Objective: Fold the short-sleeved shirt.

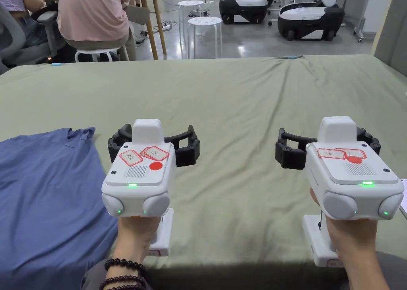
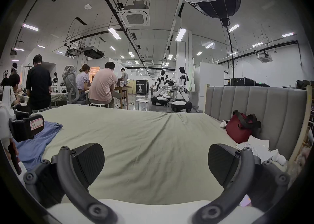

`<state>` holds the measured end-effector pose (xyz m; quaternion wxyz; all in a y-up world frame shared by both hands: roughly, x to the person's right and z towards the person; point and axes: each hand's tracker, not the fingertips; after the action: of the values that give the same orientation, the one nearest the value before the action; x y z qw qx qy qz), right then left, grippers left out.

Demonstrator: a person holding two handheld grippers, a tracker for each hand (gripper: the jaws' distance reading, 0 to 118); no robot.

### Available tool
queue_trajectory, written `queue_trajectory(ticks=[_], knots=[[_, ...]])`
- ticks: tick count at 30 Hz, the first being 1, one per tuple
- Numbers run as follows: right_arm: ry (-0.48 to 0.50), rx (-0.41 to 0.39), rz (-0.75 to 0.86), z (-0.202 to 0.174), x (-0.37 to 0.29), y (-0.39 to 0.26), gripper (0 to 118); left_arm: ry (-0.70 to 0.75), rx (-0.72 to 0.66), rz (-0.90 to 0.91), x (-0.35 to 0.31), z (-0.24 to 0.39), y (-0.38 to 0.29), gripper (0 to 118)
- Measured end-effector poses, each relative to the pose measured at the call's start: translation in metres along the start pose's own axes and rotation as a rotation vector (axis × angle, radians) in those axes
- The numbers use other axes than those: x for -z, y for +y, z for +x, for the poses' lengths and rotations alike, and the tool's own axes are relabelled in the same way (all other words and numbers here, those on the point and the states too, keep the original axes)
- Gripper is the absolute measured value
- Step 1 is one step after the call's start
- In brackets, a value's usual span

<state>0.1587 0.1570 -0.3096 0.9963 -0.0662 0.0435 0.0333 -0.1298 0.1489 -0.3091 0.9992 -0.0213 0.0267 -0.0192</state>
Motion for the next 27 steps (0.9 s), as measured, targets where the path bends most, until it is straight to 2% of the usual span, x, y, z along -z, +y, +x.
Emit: queue_trajectory(ticks=[3,7,14,21,23,24,25,26,27], knots=[[-0.024,-0.003,0.005,0.0004,0.0012,-0.0013,118,0.0,0.009,-0.002,0.001,0.001,-0.0009,118],[-0.004,0.048,-0.004,0.0051,0.0023,0.0004,118,0.02,0.037,-0.005,0.0029,0.003,-0.0026,118],[-0.02,0.012,-0.003,0.0029,0.0035,-0.0009,118,0.018,0.005,0.008,0.0027,0.0018,-0.0012,118],[-0.018,0.017,-0.011,0.0031,0.0039,-0.0036,118,0.007,0.011,-0.004,0.0023,0.0029,-0.0015,118],[0.023,0.064,-0.027,0.0069,0.0023,-0.0016,116,0.005,0.004,-0.007,-0.0002,0.0027,-0.0021,113],[0.025,0.082,-0.017,0.0081,0.0005,-0.001,104,-0.019,-0.022,0.008,-0.0027,0.0015,-0.0017,98],[0.014,0.078,-0.009,0.0077,-0.0005,-0.0011,79,-0.029,-0.038,0.024,-0.0045,0.0005,-0.0012,72],[-0.01,0.065,-0.008,0.0061,0.0,-0.0008,29,-0.015,-0.034,0.026,-0.0043,0.0009,-0.0014,23],[-0.053,0.019,-0.025,0.0047,0.0018,-0.0006,0,0.003,-0.025,0.023,-0.003,0.0018,-0.0007,0]])
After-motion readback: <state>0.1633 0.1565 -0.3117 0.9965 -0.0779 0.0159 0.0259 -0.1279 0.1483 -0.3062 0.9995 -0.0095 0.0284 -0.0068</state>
